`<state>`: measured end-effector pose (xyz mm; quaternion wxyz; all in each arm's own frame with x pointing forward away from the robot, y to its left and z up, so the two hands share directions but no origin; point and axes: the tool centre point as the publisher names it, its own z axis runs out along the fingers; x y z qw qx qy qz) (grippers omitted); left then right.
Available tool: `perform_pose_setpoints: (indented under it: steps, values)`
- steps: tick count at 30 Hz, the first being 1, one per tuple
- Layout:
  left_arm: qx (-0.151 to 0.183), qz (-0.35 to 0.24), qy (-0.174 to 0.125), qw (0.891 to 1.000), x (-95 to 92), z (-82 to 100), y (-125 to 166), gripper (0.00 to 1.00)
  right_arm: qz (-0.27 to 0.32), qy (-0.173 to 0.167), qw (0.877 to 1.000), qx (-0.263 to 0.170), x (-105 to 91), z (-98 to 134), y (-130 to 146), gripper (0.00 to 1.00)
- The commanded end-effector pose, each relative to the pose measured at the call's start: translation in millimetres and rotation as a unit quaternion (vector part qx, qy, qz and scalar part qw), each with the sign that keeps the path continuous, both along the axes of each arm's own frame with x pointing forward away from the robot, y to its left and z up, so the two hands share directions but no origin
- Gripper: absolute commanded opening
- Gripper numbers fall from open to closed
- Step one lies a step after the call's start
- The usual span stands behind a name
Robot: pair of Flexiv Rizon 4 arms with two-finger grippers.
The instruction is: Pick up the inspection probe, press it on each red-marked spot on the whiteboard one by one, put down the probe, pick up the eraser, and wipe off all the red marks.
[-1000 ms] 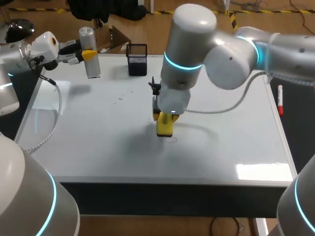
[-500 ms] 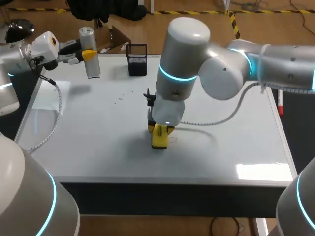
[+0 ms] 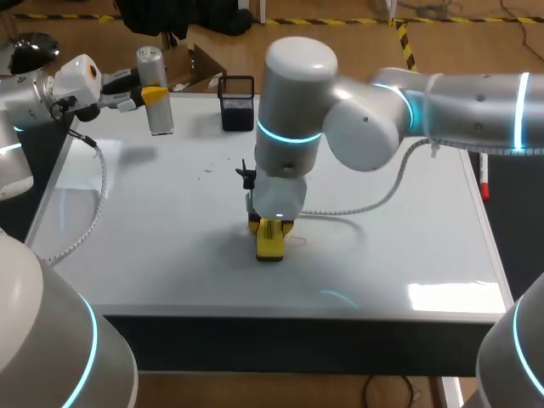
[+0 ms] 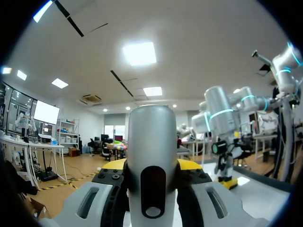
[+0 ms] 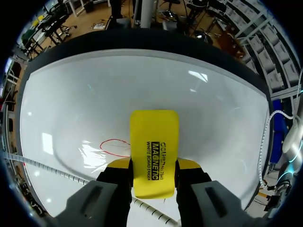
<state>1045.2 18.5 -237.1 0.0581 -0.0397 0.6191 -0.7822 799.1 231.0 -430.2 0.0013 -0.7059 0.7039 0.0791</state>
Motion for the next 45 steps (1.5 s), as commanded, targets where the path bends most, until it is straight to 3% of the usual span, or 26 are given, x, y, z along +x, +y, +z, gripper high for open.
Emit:
perform_pose_setpoints:
  steps: [1, 16, 45]
  values:
    - [0.001, 0.000, 0.000, 1.000, -0.4, 2.0, 0.0, 0.00, 0.004, 0.002, 1.000, -0.007, 1.4, -8.2, -1.0, 0.00]
    - [0.001, 0.000, 0.000, 1.000, -0.4, 2.0, 0.0, 0.00, -0.006, 0.006, 1.000, -0.013, 3.0, -21.9, -19.1, 0.00]
    - [0.001, 0.000, 0.000, 1.000, -0.4, 2.0, 0.0, 0.00, -0.042, 0.011, 0.998, -0.046, -3.2, -44.5, -86.1, 0.00]
